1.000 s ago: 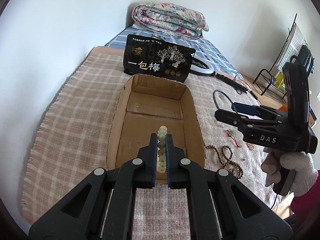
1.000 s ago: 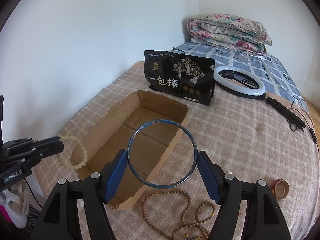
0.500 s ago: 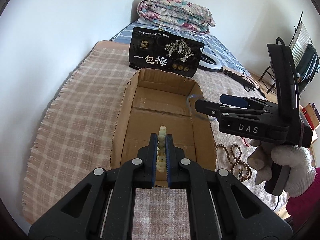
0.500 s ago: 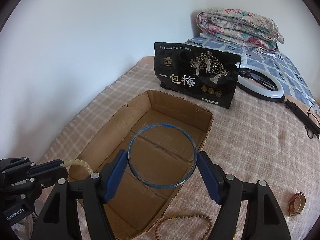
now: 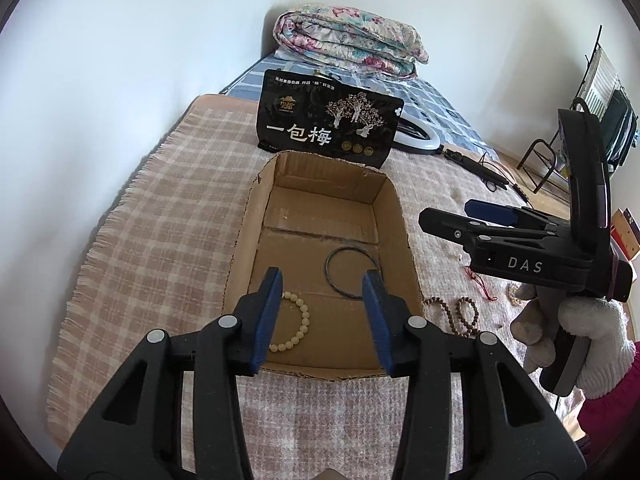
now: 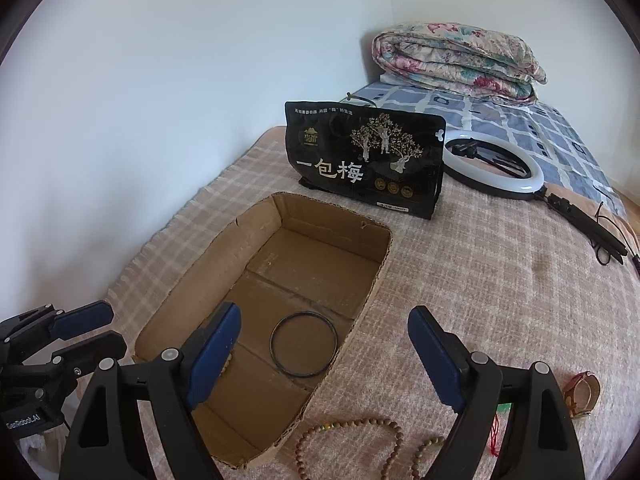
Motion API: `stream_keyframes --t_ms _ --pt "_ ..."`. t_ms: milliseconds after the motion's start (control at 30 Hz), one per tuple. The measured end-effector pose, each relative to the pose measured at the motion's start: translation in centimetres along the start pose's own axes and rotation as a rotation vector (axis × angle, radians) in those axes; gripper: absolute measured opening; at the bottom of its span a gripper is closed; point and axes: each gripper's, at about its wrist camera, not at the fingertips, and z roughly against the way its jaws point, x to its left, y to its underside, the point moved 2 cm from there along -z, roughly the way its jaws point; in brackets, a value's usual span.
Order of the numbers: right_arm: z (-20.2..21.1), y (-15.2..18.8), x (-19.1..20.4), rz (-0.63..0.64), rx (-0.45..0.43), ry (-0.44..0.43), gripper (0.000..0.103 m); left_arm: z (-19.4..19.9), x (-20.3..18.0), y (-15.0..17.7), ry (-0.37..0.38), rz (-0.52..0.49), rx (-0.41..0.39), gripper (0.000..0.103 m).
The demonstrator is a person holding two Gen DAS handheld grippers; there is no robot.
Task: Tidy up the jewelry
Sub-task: 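Grasp the brown wooden bead strand with the left tool while the right tool grasps the pearl necklace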
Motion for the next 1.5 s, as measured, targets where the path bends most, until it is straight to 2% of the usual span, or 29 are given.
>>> stream_keyframes --t_ms 367,600,800,900,1267,1500 --pt "3.0 1.5 -2.0 -0.004 -0.016 0.048 0.087 1.1 -1.6 -0.1 0.024 -0.017 -0.017 0.042" --pt "6.3 3.6 -5.8 -0.06 -0.024 0.099 0.087 1.2 -3.6 0.4 0.07 -0.036 -0.005 0.042" --pt "8.9 5.7 -9.9 -0.128 -0.028 0.15 0.087 1.1 -7.3 1.1 0.125 -0.078 0.012 0.043" --pt "9.8 6.9 -11.9 -0.164 -0.022 0.168 0.087 0.7 -9.3 1.7 0.155 -0.099 0.029 0.051" --pt "10.6 12.2 -16.2 -0.219 0.047 0.18 0.087 -2.3 -15.0 4.2 0.216 -0.158 0.144 0.051" --pt "9.7 15.1 -18.1 -0.251 0.105 0.162 0.081 -5.2 -17.1 5.9 0.228 -0.175 0.234 0.051"
